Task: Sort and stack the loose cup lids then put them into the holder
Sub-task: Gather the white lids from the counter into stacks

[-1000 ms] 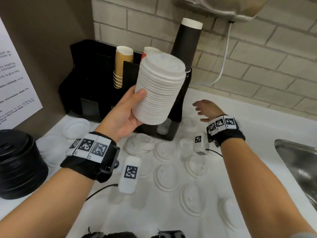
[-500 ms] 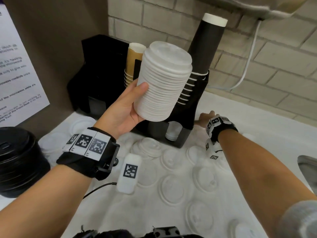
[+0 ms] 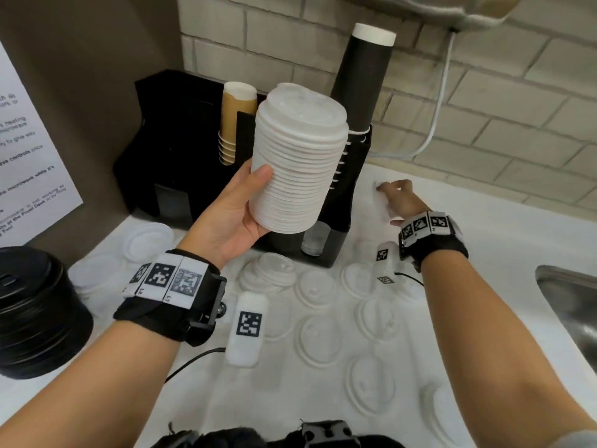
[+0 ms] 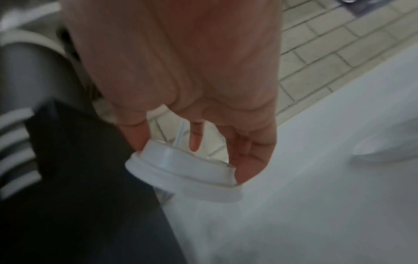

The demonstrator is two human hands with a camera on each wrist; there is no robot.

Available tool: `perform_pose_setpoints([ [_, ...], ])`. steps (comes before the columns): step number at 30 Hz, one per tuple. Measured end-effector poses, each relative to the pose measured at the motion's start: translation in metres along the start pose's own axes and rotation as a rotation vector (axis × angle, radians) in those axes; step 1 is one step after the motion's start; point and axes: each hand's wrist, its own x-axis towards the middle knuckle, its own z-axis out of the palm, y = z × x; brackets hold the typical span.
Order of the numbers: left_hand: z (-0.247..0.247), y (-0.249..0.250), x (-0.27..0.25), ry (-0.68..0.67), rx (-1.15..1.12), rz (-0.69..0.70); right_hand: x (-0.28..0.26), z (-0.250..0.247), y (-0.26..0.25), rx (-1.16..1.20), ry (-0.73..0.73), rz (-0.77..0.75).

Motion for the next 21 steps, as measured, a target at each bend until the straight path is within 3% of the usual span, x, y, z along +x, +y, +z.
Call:
perform_pose_setpoints([
  [5, 0.007, -0.013, -0.008, -0.021, -0.026, -0.039, -0.064, -0.001, -0.002, 0.330, 0.026, -0.051],
  [11, 0.009, -0.029, -0.019, -0.022, 0.002, -0.087, -0.144, 0.007, -0.009, 0.642, 0.106, -0.257],
  [18, -0.001, -0.044, -0.037, -0.055, 0.057, -0.175, -0.209, 0.008, -0.032, 0.696, 0.121, -0.585],
  [21, -0.005, -0.048, -0.042, -0.042, 0.074, -0.192, -0.225, 0.014, -0.042, 0.565, 0.108, -0.681],
])
